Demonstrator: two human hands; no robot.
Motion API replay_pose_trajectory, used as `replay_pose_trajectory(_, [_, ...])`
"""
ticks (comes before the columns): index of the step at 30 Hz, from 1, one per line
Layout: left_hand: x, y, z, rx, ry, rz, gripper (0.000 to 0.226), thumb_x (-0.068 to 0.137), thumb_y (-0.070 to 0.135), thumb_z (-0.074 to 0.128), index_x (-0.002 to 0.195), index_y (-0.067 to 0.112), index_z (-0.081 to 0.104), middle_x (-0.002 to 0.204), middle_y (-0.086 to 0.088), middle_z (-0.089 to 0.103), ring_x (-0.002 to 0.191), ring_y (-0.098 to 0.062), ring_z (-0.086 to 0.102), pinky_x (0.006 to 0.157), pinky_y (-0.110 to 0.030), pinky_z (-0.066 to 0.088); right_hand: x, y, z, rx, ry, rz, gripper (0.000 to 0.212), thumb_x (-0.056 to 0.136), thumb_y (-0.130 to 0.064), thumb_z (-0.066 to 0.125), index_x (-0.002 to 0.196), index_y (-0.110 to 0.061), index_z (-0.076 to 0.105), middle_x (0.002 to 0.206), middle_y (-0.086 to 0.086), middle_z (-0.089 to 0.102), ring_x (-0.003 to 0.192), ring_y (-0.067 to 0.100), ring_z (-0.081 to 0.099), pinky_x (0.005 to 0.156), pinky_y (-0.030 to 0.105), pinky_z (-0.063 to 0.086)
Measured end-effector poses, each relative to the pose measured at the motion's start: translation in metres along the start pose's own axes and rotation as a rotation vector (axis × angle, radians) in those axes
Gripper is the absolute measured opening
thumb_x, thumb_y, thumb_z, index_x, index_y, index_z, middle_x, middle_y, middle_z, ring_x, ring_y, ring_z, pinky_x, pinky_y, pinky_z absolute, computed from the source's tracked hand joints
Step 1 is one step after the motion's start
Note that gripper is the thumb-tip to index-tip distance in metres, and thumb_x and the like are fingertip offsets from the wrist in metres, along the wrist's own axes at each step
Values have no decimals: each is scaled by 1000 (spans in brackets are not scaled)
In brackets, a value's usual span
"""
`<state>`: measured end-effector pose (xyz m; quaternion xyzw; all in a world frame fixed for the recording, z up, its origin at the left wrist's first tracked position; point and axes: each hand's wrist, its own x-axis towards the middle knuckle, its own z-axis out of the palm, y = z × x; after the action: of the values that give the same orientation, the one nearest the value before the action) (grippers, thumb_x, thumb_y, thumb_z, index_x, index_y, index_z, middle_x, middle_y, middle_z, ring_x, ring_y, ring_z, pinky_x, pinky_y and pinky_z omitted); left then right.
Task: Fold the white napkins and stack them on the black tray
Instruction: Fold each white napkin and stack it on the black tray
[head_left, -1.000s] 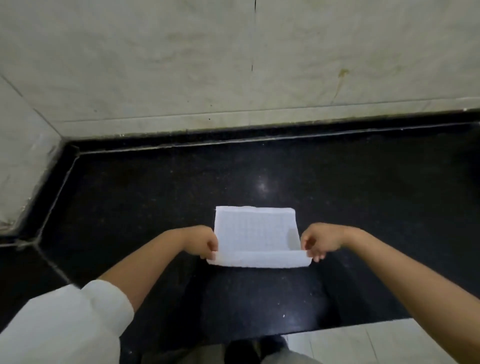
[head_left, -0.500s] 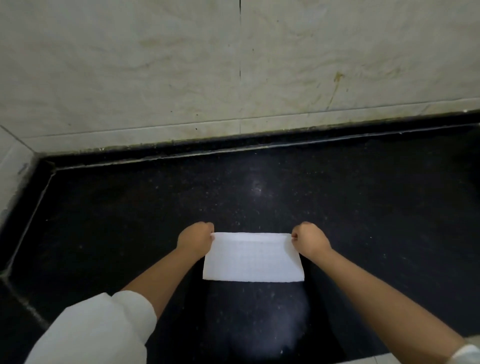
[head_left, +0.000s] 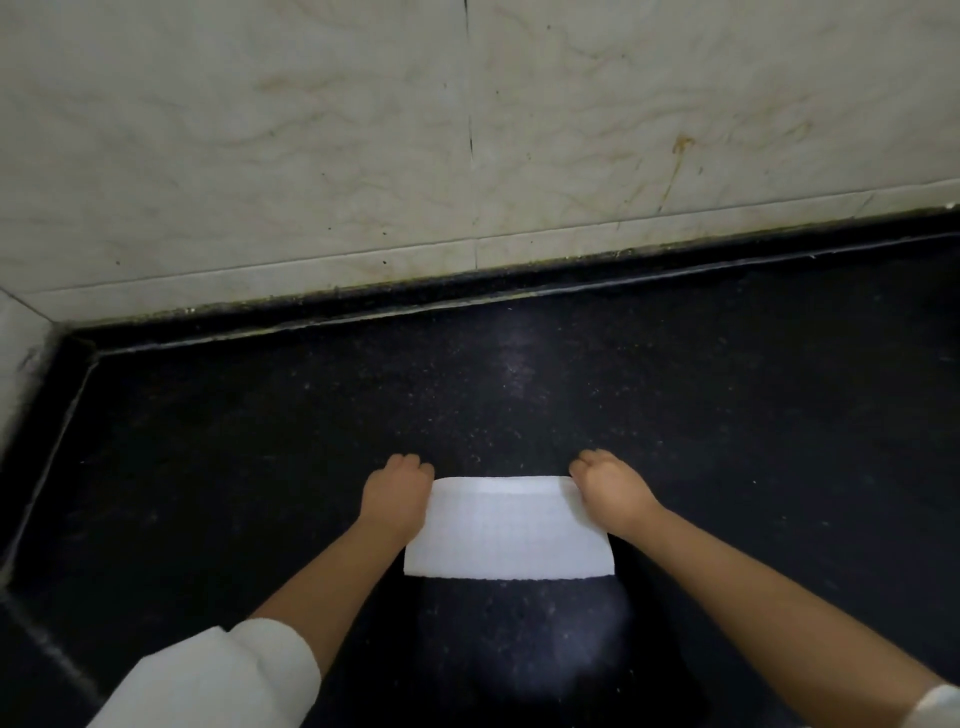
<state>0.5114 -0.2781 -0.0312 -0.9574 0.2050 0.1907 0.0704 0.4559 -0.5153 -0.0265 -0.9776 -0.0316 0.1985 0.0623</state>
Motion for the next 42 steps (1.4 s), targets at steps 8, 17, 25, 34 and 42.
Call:
replay_pose_trajectory(8, [-10, -21, -53, -194, 142, 1, 18, 91, 14, 46, 101, 8, 60, 102, -10, 56, 94, -26, 57, 77, -37, 49, 1, 13, -64, 117, 45, -96, 43, 85, 3, 45, 127, -4, 48, 124, 14, 50, 115, 28, 50, 95, 30, 40])
replay_pose_trajectory(17, [-47, -19, -38, 125, 493, 274, 6, 61, 8, 54, 58, 9, 59, 57, -7, 54, 47, -23, 55, 32, -23, 35, -32, 17, -44, -25, 578, -252, 28, 39, 17, 74, 61, 2, 66, 63, 17, 64, 52, 35, 60, 47, 31, 54])
replay_pose_trajectory(25, [-88, 15, 37, 127, 62, 315, 25, 62, 32, 81, 77, 16, 68, 79, -2, 67, 71, -16, 64, 56, -22, 49, -78, 21, 56, 51, 375, -85, 29, 36, 17, 77, 55, -3, 66, 60, 10, 63, 46, 27, 58, 35, 30, 47])
replay_pose_trajectory(34, [-95, 21, 41, 6, 210, 191, 25, 74, 43, 58, 67, 23, 71, 70, 6, 64, 60, -10, 62, 46, -21, 48, -78, 1, 45, 333, 255, 354, 29, 89, -24, 56, 103, 0, 55, 105, 16, 60, 97, 32, 56, 78, 38, 45])
replay_pose_trajectory(42, [-70, 49, 36, -190, -6, -70, 61, 101, 36, 21, 148, 8, -5, 158, -8, -9, 147, -20, -10, 120, -34, -3, -61, -13, 40, 587, 152, 644, 20, 87, -13, 53, 92, 6, 58, 98, 20, 62, 90, 34, 59, 63, 30, 41])
